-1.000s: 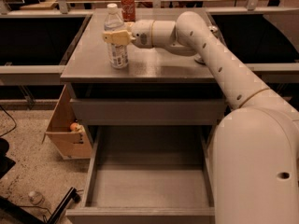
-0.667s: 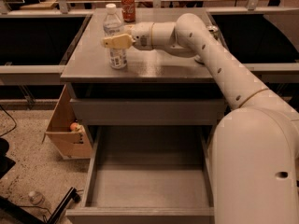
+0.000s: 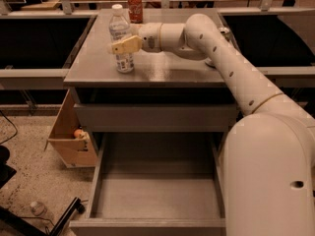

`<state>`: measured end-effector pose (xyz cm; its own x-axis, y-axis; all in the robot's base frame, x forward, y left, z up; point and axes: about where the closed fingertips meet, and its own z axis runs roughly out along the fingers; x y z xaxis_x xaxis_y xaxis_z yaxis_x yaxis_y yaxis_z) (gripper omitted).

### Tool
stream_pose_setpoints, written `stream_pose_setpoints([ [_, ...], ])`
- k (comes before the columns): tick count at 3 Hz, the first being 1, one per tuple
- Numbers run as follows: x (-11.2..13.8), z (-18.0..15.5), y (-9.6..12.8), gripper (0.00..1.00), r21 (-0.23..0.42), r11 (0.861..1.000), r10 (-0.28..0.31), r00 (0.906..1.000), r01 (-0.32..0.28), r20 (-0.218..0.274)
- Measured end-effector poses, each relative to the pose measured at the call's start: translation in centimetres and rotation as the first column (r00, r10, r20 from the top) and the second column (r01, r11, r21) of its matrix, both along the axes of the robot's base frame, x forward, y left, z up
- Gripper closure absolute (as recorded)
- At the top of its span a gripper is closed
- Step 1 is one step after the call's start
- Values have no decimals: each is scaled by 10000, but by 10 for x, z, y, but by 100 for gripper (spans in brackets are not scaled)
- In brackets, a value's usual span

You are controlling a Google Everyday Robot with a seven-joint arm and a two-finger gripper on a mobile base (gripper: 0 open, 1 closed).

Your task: Pick blue plastic bottle from middle drawer and place on counter

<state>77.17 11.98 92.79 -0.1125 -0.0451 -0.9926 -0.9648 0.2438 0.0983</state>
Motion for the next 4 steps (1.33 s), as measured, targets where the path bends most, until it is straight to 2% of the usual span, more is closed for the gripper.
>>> stream_pose_setpoints([
  [1,-15,39,-2,0,-594,9982,111,9981,-75,603],
  [2,-48,97,-13,0,-2139,9766,516,9900,-226,1313],
  [3,-83,144,-44,0,-3781,9258,749,9818,-33,1747],
  [4,-116,178,-101,0,-5052,8579,123,9793,934,2019],
])
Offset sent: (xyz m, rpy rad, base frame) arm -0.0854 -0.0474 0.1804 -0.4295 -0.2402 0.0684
